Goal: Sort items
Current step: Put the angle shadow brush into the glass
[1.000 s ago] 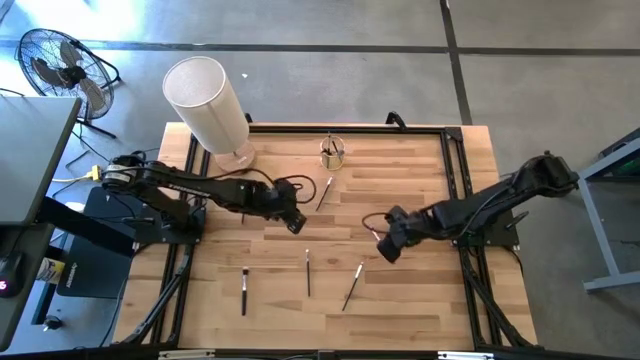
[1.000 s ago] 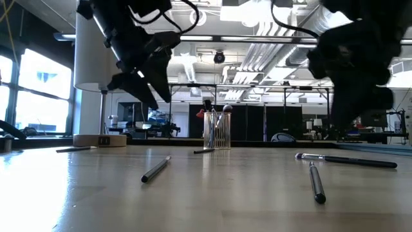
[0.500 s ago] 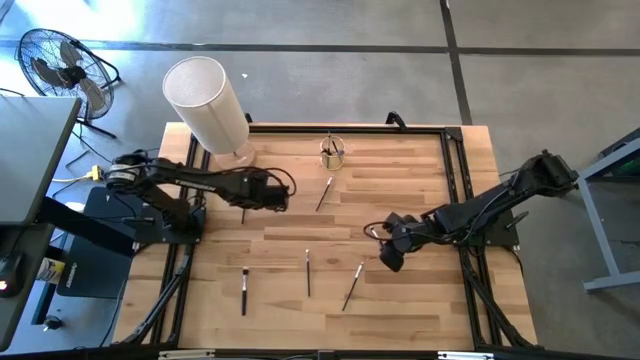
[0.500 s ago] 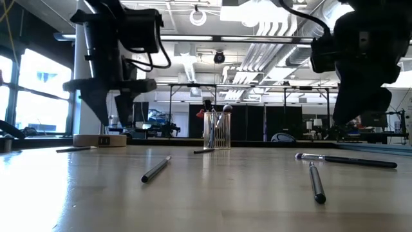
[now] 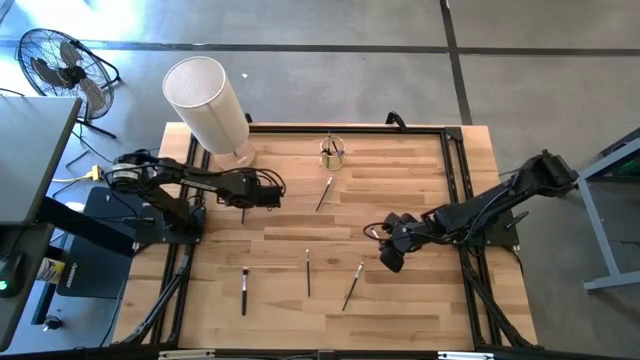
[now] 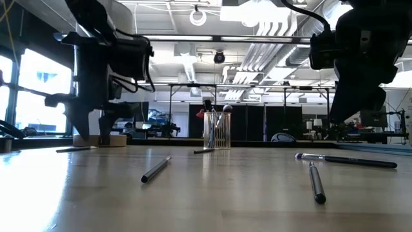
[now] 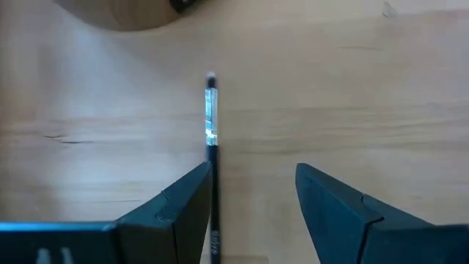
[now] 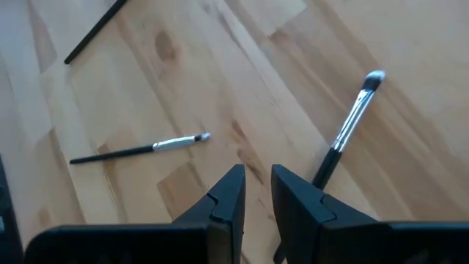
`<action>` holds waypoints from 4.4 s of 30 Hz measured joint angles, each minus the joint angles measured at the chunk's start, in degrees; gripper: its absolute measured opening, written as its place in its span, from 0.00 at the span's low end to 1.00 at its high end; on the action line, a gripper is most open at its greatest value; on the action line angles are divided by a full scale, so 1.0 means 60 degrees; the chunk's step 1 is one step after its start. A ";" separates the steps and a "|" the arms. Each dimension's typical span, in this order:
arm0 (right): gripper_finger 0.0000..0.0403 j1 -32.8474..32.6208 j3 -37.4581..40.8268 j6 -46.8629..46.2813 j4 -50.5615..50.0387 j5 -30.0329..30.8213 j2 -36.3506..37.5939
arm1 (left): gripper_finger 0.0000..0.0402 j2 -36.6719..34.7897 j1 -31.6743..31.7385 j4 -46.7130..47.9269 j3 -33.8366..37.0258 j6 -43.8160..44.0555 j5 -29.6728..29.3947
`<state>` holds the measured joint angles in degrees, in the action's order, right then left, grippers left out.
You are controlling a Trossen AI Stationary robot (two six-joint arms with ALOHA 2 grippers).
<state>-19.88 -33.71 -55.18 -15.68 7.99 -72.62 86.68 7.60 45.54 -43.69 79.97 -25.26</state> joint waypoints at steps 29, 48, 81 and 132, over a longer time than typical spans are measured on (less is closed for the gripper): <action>0.15 0.0000 -0.0004 -0.0556 0.0099 0.0497 0.0000 | 0.48 0.0101 0.1097 -0.2180 0.1232 -0.0545 -0.0789; 0.15 0.0000 -0.0004 -0.0729 0.0130 0.0499 0.0000 | 0.46 0.0130 0.1117 -0.2459 0.1250 -0.0784 -0.1501; 0.15 0.0000 -0.0007 -0.0707 0.0192 0.0499 0.0000 | 0.00 0.0097 0.1110 -0.2370 0.1221 -0.1489 -0.0739; 0.00 -0.0952 0.4987 0.1070 0.4272 0.2461 0.4936 | 0.00 0.2388 0.0601 -1.6955 -0.2463 -1.2220 -0.1297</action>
<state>-25.59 -3.79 -48.76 9.95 22.76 -43.00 101.01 11.21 -56.18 -58.46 6.65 -33.04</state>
